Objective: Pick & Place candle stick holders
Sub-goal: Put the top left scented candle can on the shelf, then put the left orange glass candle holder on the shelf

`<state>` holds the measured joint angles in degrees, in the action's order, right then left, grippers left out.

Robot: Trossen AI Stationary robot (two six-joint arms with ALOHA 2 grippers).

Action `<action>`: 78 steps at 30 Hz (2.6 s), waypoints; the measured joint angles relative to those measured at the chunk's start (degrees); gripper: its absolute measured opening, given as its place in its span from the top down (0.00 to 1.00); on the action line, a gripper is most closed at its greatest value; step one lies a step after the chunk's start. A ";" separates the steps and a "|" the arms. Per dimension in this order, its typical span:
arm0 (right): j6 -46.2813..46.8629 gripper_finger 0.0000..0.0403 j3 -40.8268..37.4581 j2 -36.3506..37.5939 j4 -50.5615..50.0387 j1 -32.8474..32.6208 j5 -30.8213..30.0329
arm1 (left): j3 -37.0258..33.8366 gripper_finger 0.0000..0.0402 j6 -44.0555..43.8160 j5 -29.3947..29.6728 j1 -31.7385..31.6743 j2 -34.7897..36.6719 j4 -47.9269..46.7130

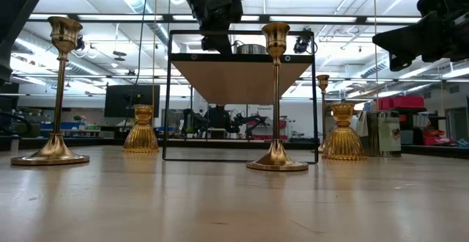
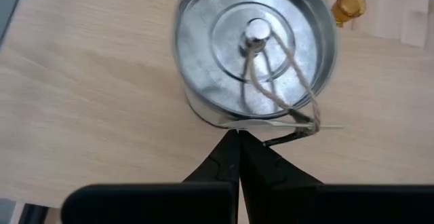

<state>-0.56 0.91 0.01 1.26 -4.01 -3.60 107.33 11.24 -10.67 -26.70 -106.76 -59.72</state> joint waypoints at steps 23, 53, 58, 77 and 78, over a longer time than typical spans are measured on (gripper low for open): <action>-0.01 0.93 -0.01 0.00 0.00 -0.02 0.00 | 0.00 0.99 -0.10 -1.62 0.20 -0.07 6.26; 0.00 0.93 0.01 0.00 0.00 0.00 0.00 | 0.02 0.98 -0.13 -1.64 0.22 -0.11 7.87; 0.00 0.93 0.01 0.00 0.00 -0.01 0.00 | 0.02 0.99 -0.17 -1.64 0.20 -0.08 7.78; -0.02 0.93 0.01 0.00 -0.02 -0.01 -0.15 | 0.11 0.99 -0.57 -0.57 -0.48 1.46 6.23; -0.01 0.93 0.00 0.00 -0.02 -0.02 -0.15 | 0.11 0.99 -0.62 -0.57 -0.48 1.46 6.23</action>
<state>-0.56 0.92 0.01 1.23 -4.03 -3.74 107.44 10.63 -11.24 -27.18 -105.30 -53.49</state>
